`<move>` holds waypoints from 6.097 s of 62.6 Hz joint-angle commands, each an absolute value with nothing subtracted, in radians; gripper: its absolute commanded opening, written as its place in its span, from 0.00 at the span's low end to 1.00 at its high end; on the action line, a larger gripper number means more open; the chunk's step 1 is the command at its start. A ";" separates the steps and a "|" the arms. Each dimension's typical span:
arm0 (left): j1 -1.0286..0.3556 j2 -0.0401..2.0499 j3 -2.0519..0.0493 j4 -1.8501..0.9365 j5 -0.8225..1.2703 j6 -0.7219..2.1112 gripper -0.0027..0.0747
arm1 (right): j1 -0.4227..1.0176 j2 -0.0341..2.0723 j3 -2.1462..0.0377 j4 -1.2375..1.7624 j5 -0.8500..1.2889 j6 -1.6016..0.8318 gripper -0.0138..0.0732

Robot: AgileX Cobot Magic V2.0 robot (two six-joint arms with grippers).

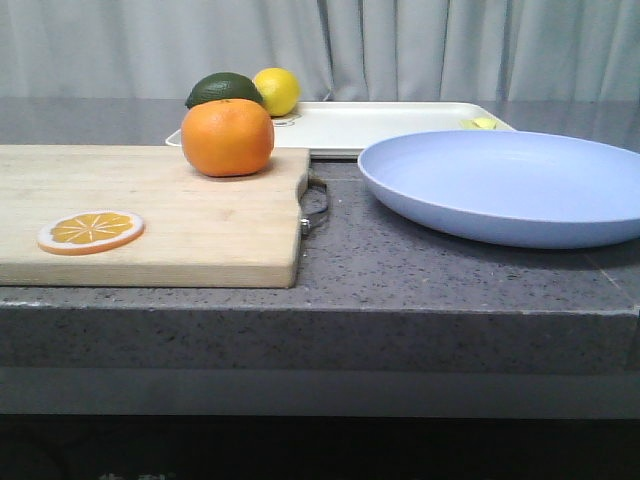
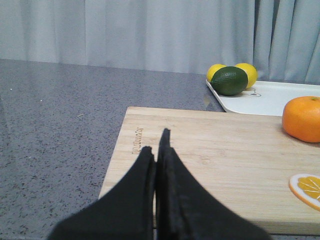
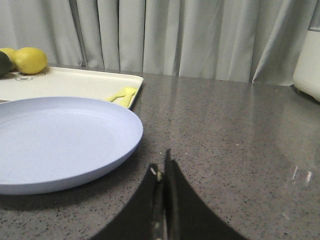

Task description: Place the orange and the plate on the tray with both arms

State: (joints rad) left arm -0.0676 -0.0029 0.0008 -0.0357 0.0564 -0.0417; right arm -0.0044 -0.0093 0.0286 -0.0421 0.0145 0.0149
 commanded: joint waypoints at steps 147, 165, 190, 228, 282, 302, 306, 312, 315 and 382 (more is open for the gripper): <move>-0.072 0.459 -0.692 -0.071 0.537 -0.039 0.24 | -0.008 0.444 -0.630 -0.040 0.572 -0.020 0.52; -0.118 0.481 -0.694 -0.106 0.512 0.020 0.83 | -0.005 0.444 -0.630 -0.024 0.585 -0.020 0.89; -0.425 0.807 -0.807 -0.098 0.385 0.040 0.82 | -0.005 0.444 -0.630 0.031 0.587 -0.020 0.89; -0.552 1.482 -1.222 -0.080 0.402 0.040 0.82 | -0.005 0.444 -0.630 0.037 0.587 -0.020 0.89; -0.597 1.716 -1.470 -0.077 0.565 0.045 0.54 | -0.005 0.444 -0.630 0.037 0.587 -0.020 0.89; -0.771 1.759 -1.645 -0.075 0.575 0.064 0.55 | -0.005 0.444 -0.630 0.037 0.587 -0.020 0.89; -0.796 1.788 -1.695 -0.073 0.586 0.064 0.55 | -0.005 0.444 -0.630 0.037 0.587 -0.020 0.89; -0.831 1.843 -1.765 -0.073 0.605 0.064 0.55 | -0.005 0.444 -0.630 0.037 0.587 -0.020 0.89; -0.846 1.870 -1.795 -0.073 0.613 0.064 0.55 | -0.005 0.444 -0.630 0.037 0.587 -0.020 0.89; -0.879 1.756 -1.858 -0.091 0.721 0.036 0.91 | -0.005 0.444 -0.630 0.037 0.597 -0.020 0.89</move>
State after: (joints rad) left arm -0.8741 1.9033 -1.8666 -0.0858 0.7642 0.0467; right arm -0.0044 0.4295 -0.5933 0.0359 0.6607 -0.0130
